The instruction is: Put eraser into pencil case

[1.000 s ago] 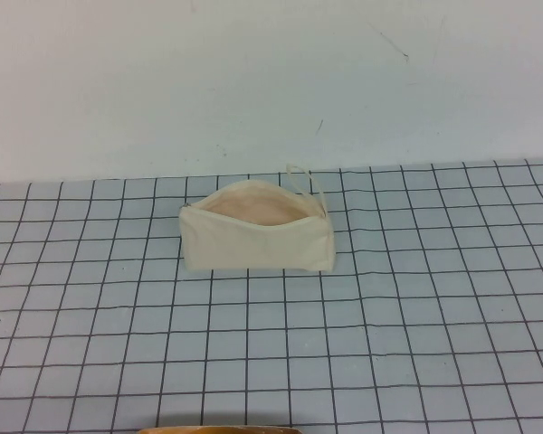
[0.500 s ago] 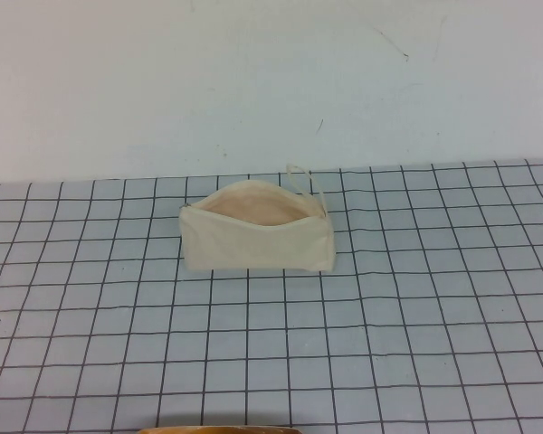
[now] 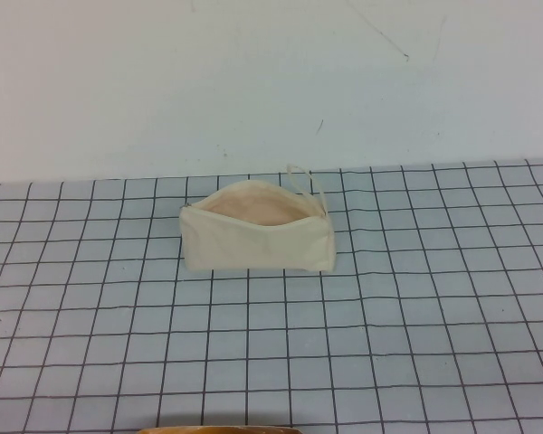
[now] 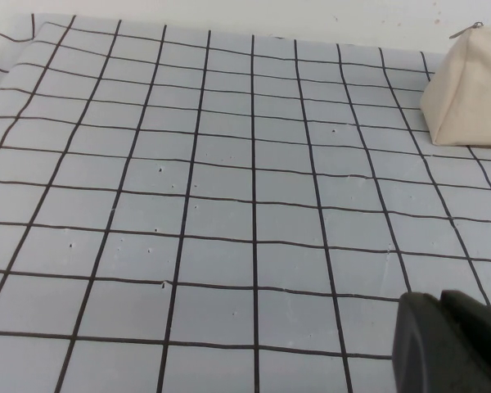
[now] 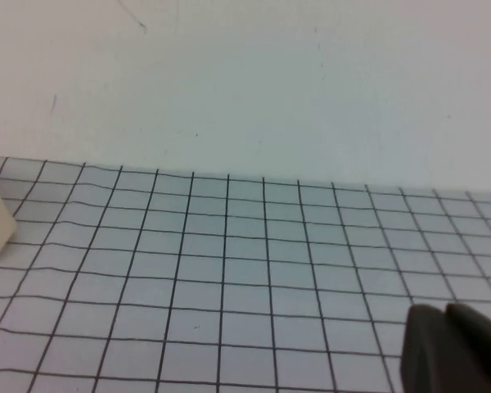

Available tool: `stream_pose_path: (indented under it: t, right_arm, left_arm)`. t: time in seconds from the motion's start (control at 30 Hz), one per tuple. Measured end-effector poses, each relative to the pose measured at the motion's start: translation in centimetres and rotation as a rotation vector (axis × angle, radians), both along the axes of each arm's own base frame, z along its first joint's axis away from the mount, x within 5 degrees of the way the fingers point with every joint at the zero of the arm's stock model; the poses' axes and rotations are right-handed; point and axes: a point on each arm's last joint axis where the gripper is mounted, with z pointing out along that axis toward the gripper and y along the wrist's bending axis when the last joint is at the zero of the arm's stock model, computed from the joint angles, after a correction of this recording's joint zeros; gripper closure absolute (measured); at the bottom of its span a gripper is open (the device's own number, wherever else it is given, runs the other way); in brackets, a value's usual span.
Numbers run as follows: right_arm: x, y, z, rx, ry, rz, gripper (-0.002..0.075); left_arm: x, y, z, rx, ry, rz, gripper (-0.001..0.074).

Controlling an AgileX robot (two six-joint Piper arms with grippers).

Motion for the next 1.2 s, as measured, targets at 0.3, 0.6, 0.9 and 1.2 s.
stream_pose_path:
  t: [0.3,0.6,0.9,1.2]
  right_arm:
    - [1.3,0.0,-4.2,0.011,-0.025,-0.008,0.0727]
    - [1.5,-0.3,-9.1,0.0,0.057,-0.029,0.0727]
    - [1.4,-0.5,-11.0,0.054,0.15,-0.053,0.0727]
    - [1.4,-0.5,-11.0,0.054,0.15,-0.054,0.0727]
  left_arm:
    - [0.0,0.0,0.0,0.0,0.0,0.0,0.0736]
    - [0.0,0.0,0.0,0.0,0.0,0.0,0.0736]
    - [0.0,0.0,0.0,0.0,0.0,0.0,0.0736]
    - [0.0,0.0,0.0,0.0,0.0,0.0,0.0736]
